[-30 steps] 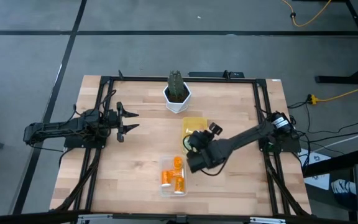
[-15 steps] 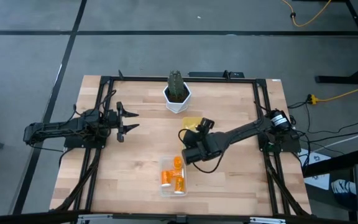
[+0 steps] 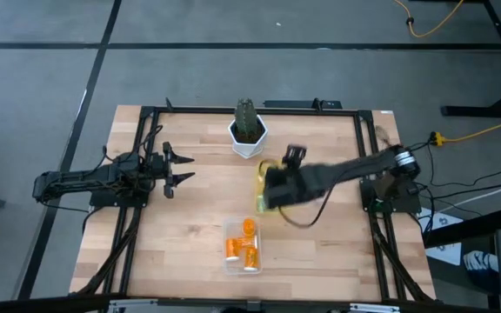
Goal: Pick and place medicine bottles into bin by pill shape (circle, oval)
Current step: Return to Home Position
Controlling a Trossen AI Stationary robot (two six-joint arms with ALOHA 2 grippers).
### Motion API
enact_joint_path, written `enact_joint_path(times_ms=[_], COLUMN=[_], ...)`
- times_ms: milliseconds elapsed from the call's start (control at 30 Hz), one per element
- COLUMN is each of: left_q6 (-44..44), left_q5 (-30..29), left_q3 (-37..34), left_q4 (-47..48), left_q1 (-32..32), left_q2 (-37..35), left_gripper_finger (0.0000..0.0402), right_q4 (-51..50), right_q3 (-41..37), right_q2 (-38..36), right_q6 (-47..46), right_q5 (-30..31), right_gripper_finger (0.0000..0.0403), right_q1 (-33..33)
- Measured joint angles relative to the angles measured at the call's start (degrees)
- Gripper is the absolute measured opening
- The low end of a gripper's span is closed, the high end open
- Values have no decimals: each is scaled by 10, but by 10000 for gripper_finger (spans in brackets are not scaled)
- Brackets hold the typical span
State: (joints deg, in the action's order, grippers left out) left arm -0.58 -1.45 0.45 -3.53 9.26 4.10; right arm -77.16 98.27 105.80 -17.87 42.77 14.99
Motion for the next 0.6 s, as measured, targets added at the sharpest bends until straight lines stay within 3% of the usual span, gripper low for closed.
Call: enact_joint_path(times_ms=[133,233,333,467,600], left_q6=[0,0,0,0,0], left_q5=[0,0,0,0,0], left_q3=[0,0,0,0,0], left_q4=[0,0,0,0,0], left_q1=[0,0,0,0,0], left_q2=[0,0,0,0,0], left_gripper_finger=[212,212,212,212,212], right_q4=[37,83,158,269,389], right_q3=[-14,-48,-117,-237,-346], right_q2=[-70,-118,-167,-239,-330], right_q6=[-19,-44,-11,54,93], right_q5=[7,-30,-87,-214,-256], right_gripper_finger=[194,194,194,194,194], right_q1=[-41,-64,-74,-78,-81])
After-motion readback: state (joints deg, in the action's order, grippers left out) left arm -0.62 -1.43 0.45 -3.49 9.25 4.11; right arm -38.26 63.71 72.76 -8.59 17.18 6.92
